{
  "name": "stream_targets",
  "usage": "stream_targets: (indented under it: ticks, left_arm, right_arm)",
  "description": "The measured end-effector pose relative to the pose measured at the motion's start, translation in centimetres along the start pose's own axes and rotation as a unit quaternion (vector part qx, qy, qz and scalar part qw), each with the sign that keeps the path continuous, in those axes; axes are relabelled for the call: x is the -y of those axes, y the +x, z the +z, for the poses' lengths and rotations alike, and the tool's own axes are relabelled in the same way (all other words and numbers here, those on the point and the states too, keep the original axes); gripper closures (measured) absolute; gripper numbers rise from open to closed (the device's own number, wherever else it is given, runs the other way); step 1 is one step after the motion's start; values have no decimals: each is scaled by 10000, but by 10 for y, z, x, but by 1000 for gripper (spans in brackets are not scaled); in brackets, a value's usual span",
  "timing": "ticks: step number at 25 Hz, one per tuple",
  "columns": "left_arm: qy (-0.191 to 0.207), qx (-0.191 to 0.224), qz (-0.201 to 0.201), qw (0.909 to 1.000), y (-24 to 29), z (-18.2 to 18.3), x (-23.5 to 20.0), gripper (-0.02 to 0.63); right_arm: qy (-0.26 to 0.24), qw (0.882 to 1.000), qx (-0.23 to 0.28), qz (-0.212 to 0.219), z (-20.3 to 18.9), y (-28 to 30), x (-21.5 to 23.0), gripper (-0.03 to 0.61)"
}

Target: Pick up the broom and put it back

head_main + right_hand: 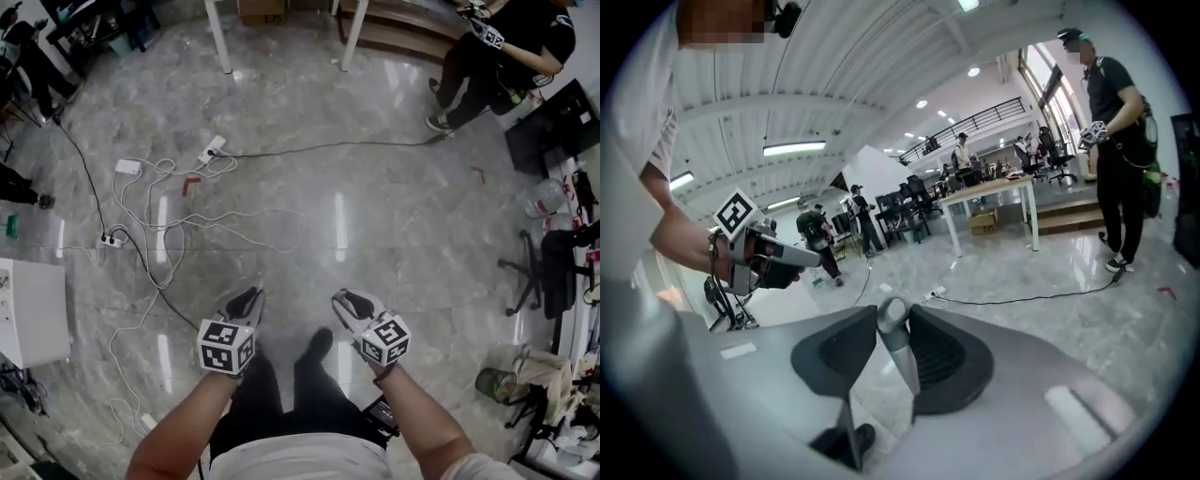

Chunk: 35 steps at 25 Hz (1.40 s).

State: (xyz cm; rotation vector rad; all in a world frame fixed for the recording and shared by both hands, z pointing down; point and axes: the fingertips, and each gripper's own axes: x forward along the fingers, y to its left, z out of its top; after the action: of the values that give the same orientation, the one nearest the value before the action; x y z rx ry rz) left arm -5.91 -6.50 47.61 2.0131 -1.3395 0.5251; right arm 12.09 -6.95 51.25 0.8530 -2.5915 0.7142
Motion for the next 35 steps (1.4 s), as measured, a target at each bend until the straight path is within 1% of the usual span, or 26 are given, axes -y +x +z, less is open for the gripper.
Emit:
stream_targets:
  ticks: [5, 10, 12, 16, 18, 20, 22, 24, 27, 31, 35]
  left_arm:
    - [341, 52, -233, 9991, -29, 28, 45, 558]
    - [428, 196, -409, 9981, -63, 44, 84, 558]
    - [514, 318, -429, 9973, -76, 60, 95, 559]
    - [652, 690, -447, 9945, -108, 99, 102, 560]
    - [653, 1004, -518, 9915, -127, 114, 107, 560]
    - [667, 1375, -564, 9867, -144, 130, 112, 562]
    - [632, 1620, -560, 9832, -163, 139, 114, 565]
    - [551, 1779, -535, 9811, -180, 145, 110, 569]
    - [528, 1982, -472, 9776, -196, 157, 99, 577]
    - [520, 2124, -418, 9749, -206, 169, 90, 586]
    - [406, 2148, -474, 9747, -205, 169, 92, 606]
  right_arm:
    - [162, 9986, 509, -25, 46, -53, -7, 469]
    - [313, 9968, 723, 130, 70, -89, -32, 468]
    - [374, 9953, 876, 192, 87, -103, -42, 468]
    - [503, 9900, 1259, 393, 130, -115, -72, 469]
    - [508, 9871, 1418, 541, 151, -117, -93, 469]
    - [404, 9839, 1579, 735, 181, -117, -112, 469]
    - [315, 9802, 1713, 946, 209, -119, -135, 469]
    - [252, 9761, 1849, 1117, 237, -123, -154, 469]
    - [137, 9705, 2042, 1272, 271, -125, -171, 470]
    - [136, 9694, 2056, 1332, 282, -127, -180, 469]
    - [203, 9728, 1933, 1257, 269, -131, -175, 471]
